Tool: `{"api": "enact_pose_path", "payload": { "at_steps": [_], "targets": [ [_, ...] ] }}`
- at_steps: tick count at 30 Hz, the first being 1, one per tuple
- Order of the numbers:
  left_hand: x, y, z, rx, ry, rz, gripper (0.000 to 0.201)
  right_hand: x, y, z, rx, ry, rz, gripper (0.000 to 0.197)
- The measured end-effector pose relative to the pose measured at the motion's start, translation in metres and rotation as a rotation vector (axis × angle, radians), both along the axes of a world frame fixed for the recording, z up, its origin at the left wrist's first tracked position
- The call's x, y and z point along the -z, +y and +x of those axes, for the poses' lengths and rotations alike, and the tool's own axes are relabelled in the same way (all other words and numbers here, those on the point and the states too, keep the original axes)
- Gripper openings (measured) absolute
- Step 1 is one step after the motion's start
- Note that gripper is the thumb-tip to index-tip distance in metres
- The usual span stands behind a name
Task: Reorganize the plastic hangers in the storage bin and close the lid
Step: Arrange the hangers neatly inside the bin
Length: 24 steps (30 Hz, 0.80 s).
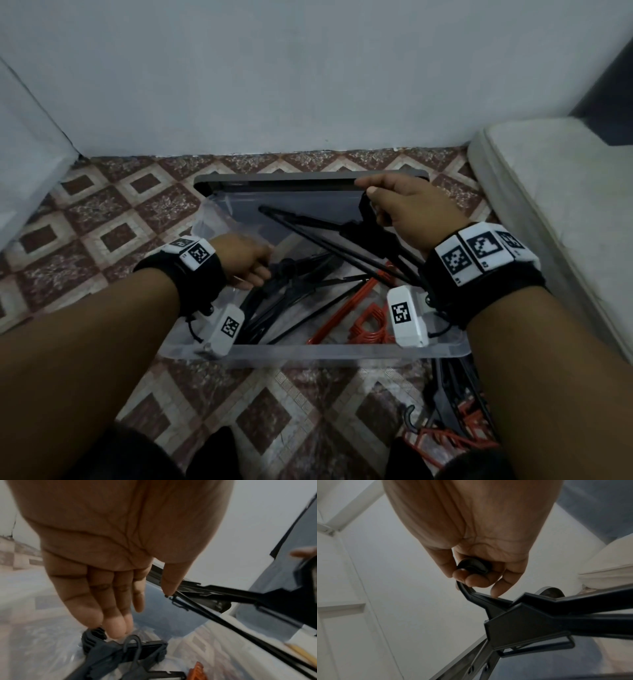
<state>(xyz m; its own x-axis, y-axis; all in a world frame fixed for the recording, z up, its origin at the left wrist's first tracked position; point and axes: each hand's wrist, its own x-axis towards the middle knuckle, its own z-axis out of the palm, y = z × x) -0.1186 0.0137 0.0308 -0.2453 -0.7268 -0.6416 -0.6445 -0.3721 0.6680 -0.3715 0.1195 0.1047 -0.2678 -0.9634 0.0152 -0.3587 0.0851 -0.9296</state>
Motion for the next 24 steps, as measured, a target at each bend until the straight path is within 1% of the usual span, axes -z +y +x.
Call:
{"api": "enact_pose_path", "payload": {
  "at_steps": [4,6,8,10,12,14,16,19,21,22,23,24],
  "targets": [
    [0.008,-0.012,0.015,0.071,-0.171,-0.058,0.032,0.002,0.001,-0.004,0.066,0.072,0.014,0.018],
    [0.009,-0.023,0.014,0.145,-0.257,-0.121,0.028,0.002,0.001,-0.007,0.105,0.137,0.012,0.018],
    [0.01,-0.038,0.011,0.27,-0.373,-0.202,0.029,0.003,0.0,-0.01,0.115,0.225,0.018,0.019],
    [0.017,-0.052,0.005,0.433,-0.523,-0.257,0.034,0.005,0.001,-0.013,0.121,0.278,0.04,0.021],
    [0.032,-0.065,-0.006,0.579,-0.662,-0.299,0.041,0.008,0.001,-0.017,0.138,0.3,0.063,0.022],
    [0.053,-0.074,-0.018,0.659,-0.759,-0.356,0.043,0.01,0.001,-0.021,0.165,0.315,0.077,0.023],
    [0.079,-0.083,-0.029,0.677,-0.774,-0.412,0.048,0.013,-0.001,-0.023,0.186,0.324,0.072,0.023],
    [0.12,-0.091,-0.046,0.563,-0.657,-0.411,0.073,0.019,-0.005,-0.025,0.225,0.33,0.047,0.023],
    [0.142,-0.092,-0.056,0.558,-0.62,-0.387,0.083,0.023,-0.008,-0.025,0.241,0.315,0.033,0.024],
    [0.152,-0.09,-0.061,0.583,-0.628,-0.373,0.084,0.025,-0.01,-0.026,0.25,0.311,0.027,0.024],
    [0.158,-0.087,-0.065,0.613,-0.632,-0.36,0.082,0.027,-0.011,-0.027,0.263,0.303,0.02,0.023],
    [0.163,-0.083,-0.068,0.641,-0.627,-0.357,0.074,0.028,-0.012,-0.028,0.274,0.287,0.015,0.023]
  ]
}}
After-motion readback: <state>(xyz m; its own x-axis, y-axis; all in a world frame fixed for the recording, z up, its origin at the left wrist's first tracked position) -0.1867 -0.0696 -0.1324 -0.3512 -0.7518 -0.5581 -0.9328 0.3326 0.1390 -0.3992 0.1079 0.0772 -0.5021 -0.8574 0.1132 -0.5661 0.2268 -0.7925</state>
